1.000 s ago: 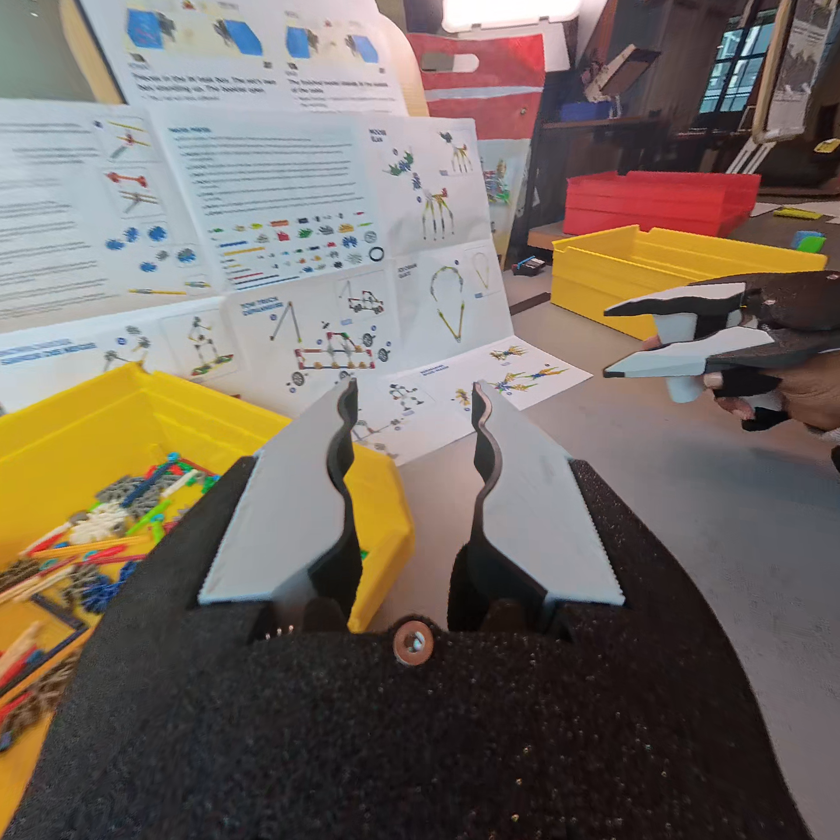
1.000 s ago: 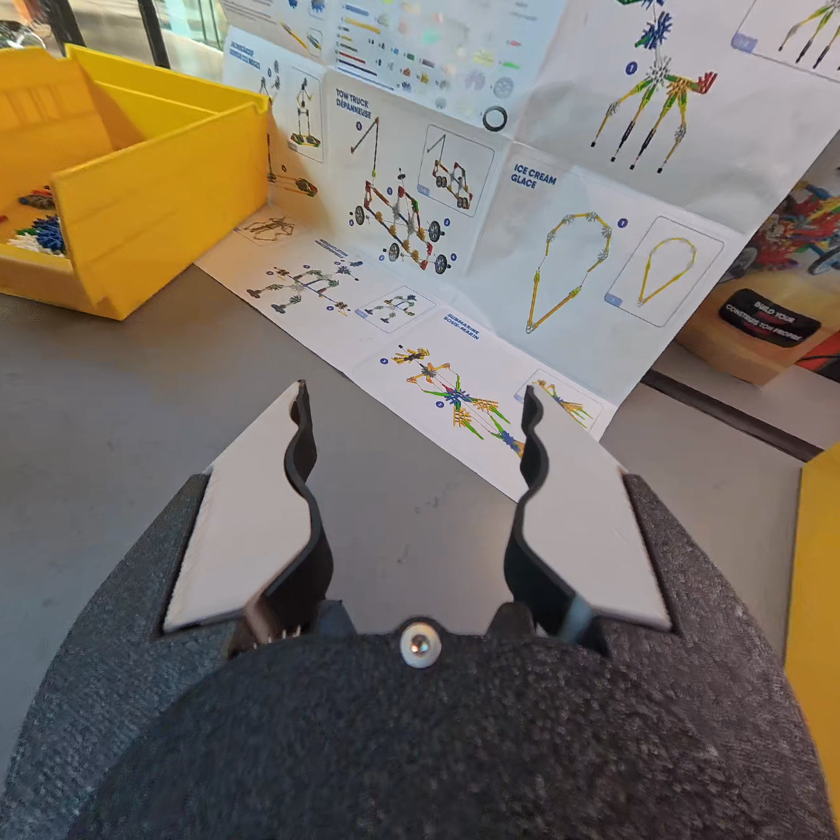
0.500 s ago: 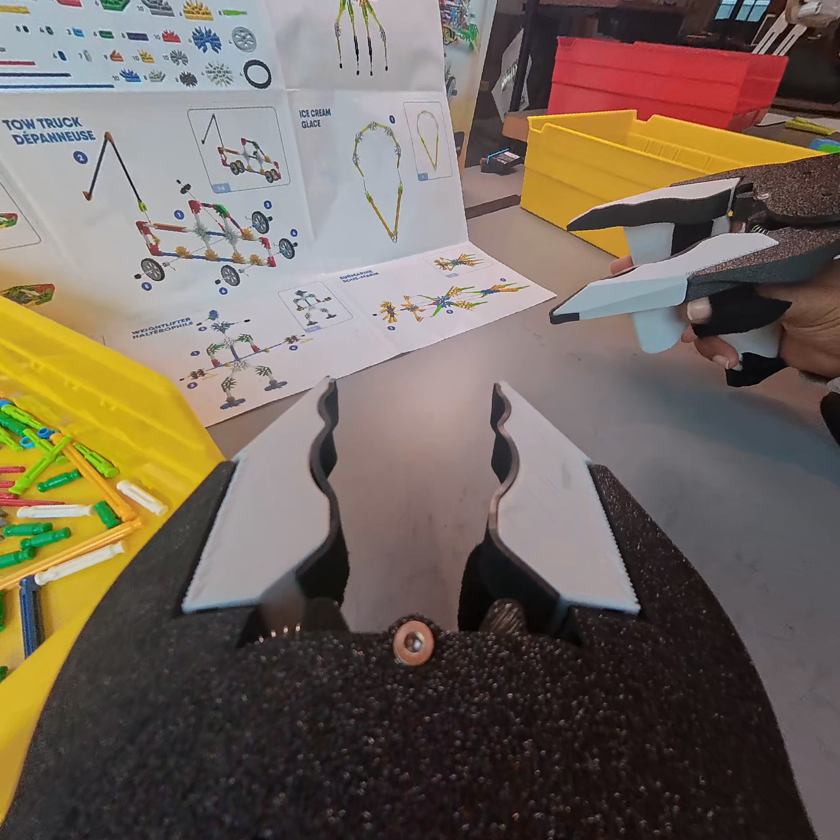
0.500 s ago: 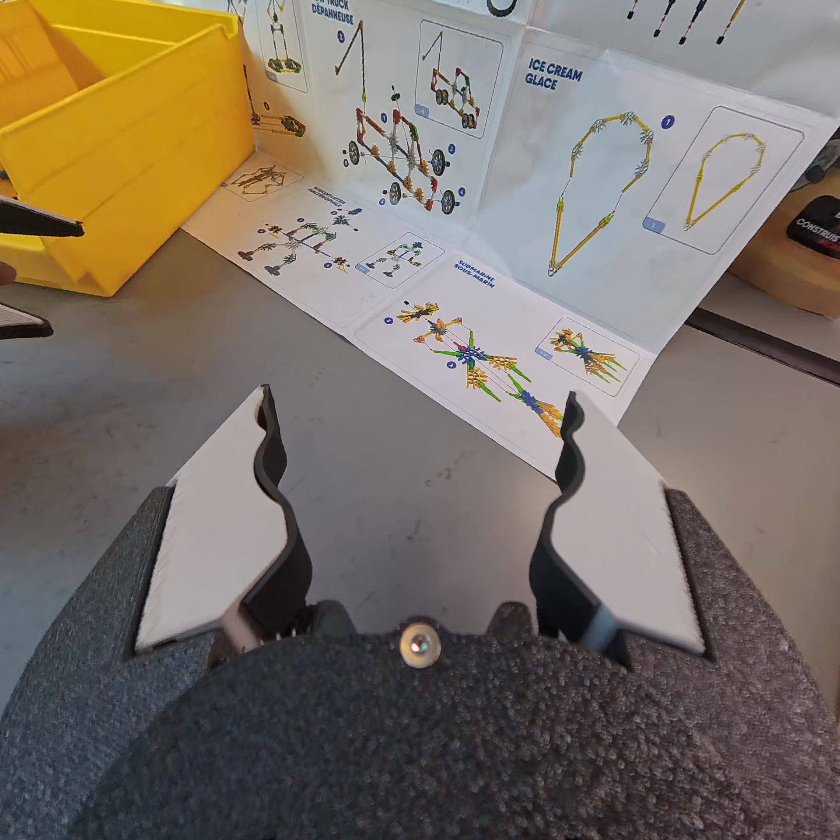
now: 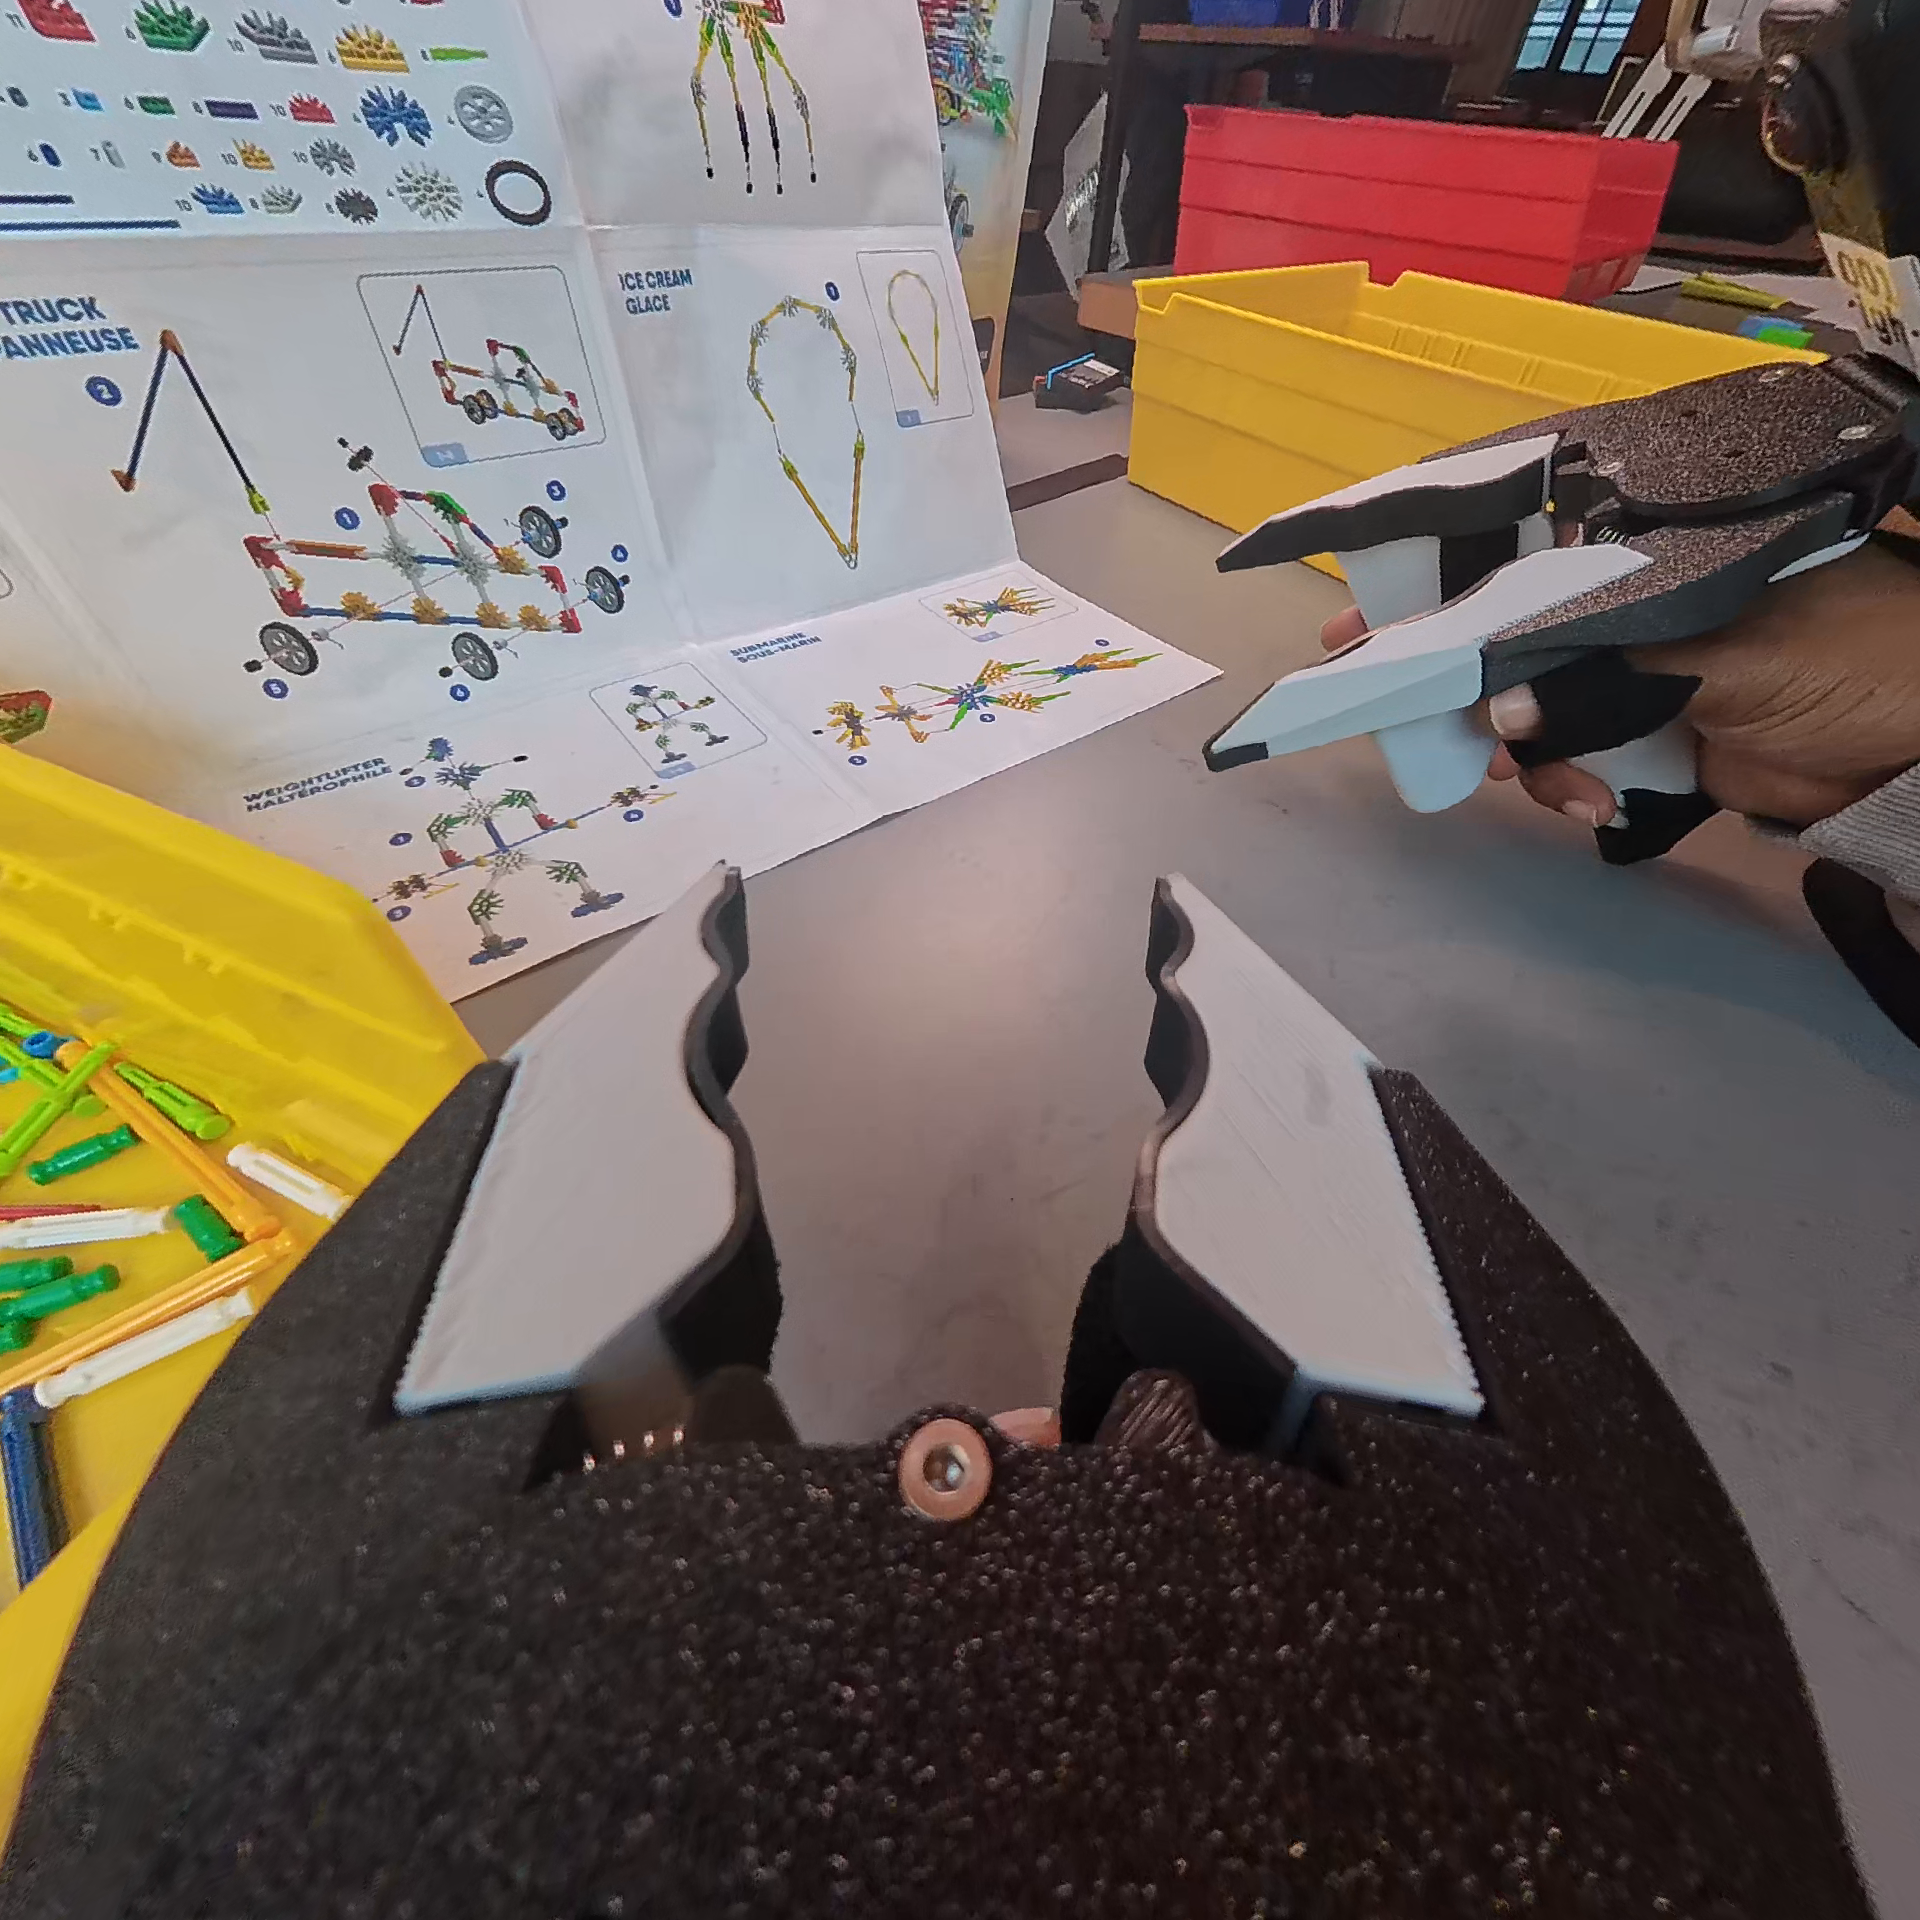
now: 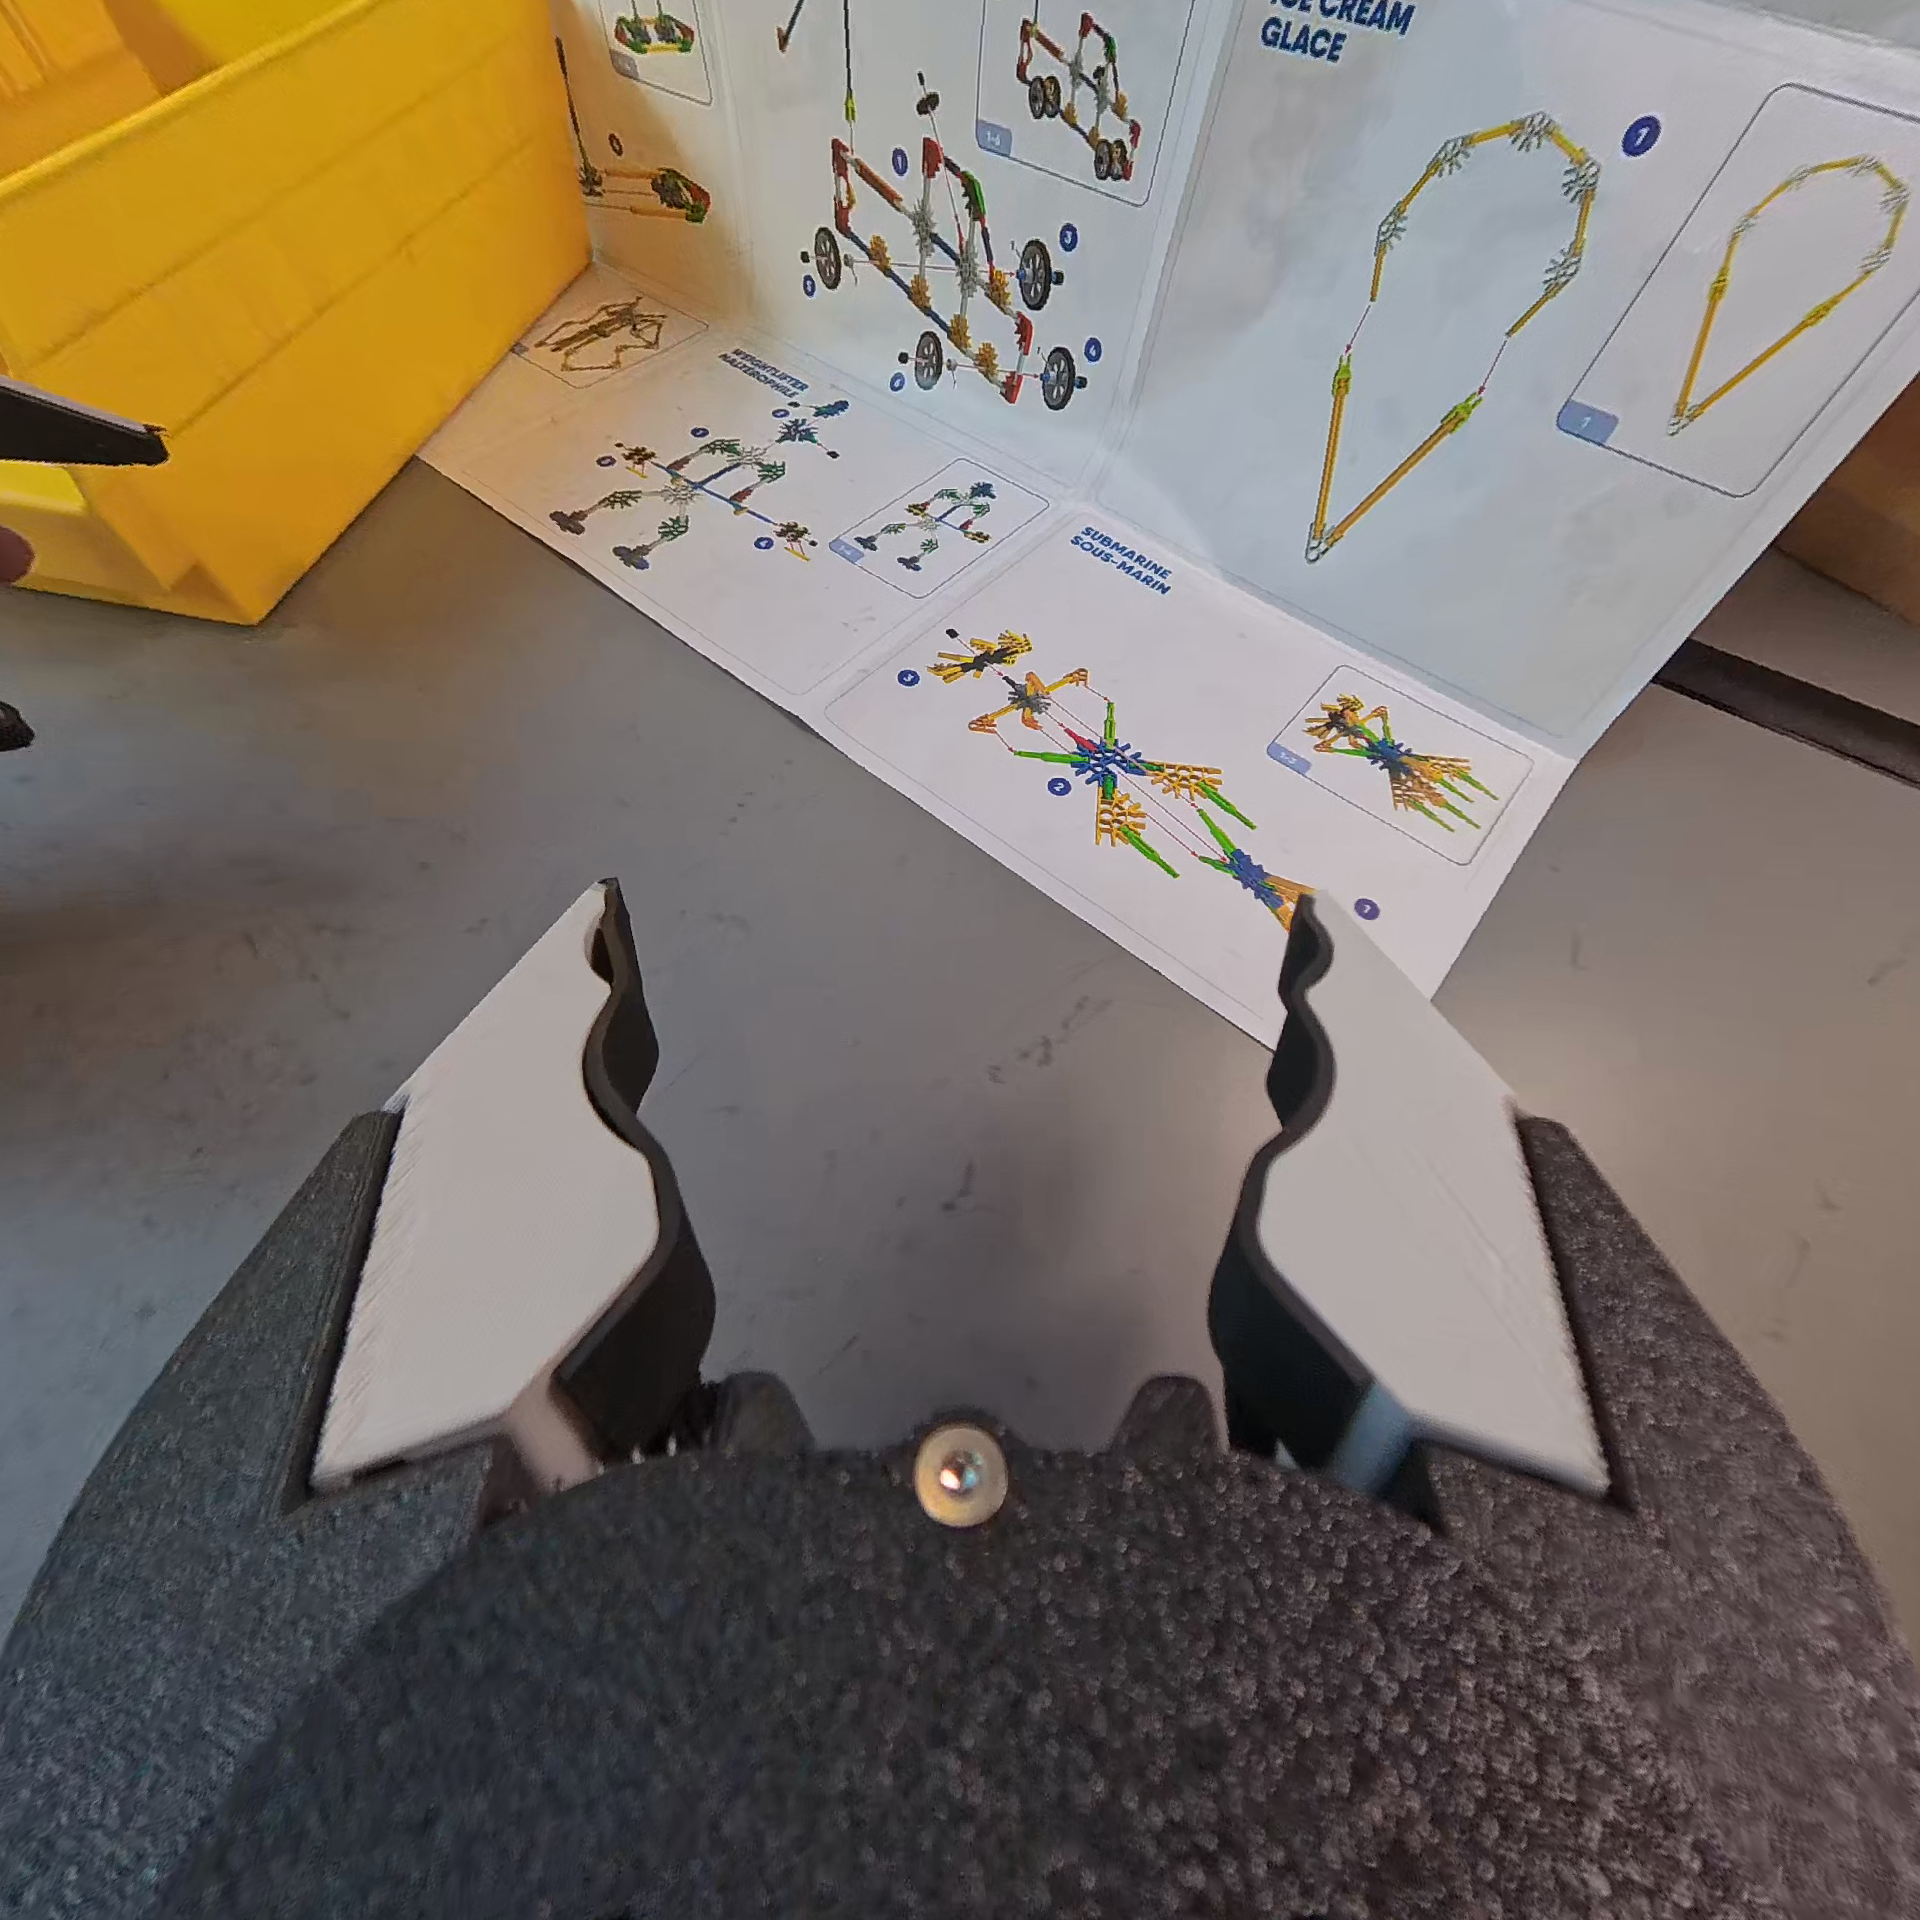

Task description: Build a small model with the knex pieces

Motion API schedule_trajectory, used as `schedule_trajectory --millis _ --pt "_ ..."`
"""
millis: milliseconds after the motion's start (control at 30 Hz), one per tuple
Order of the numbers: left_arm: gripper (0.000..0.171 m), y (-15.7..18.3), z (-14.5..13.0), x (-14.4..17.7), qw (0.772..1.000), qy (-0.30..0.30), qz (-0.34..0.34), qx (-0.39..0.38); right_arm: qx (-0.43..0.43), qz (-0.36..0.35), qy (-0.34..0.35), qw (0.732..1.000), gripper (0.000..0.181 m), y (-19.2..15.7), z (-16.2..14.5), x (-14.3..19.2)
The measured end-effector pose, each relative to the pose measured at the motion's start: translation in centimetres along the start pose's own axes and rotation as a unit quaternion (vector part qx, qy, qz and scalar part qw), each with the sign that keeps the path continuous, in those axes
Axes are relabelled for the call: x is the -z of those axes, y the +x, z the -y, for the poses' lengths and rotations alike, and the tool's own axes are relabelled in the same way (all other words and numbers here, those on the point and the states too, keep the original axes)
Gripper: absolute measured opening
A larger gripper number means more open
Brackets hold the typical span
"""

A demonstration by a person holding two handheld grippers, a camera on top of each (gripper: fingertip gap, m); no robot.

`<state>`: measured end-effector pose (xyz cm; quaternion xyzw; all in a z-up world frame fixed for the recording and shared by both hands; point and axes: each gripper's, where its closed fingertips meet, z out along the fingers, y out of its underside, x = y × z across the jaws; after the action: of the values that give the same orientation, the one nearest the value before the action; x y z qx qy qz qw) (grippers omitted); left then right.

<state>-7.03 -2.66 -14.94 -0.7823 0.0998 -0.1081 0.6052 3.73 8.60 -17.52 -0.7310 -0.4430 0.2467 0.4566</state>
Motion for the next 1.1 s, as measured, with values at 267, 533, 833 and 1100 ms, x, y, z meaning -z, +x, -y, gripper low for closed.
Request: schedule_trajectory --millis 267,533,833,1100 --pt "0.078 -0.4 0.3 0.7 1.000 0.006 0.008 0.007 -0.017 0.013 -0.008 1.000 0.086 0.3 -0.3 0.0" --pt "0.082 -0.6 -0.4 0.3 0.999 -0.003 -0.002 0.036 0.022 -0.039 -0.089 0.995 0.055 6.1 0.6 -5.2" --pt "0.081 -0.4 -0.4 0.4 0.999 -0.002 -0.017 0.038 -0.030 -0.020 -0.182 0.983 0.071 9.8 -2.9 -7.1" --pt "0.081 -0.3 -0.4 0.4 1.000 -0.001 -0.016 0.027 -0.037 -0.055 -0.168 0.984 0.070 13.5 -2.4 -8.2"
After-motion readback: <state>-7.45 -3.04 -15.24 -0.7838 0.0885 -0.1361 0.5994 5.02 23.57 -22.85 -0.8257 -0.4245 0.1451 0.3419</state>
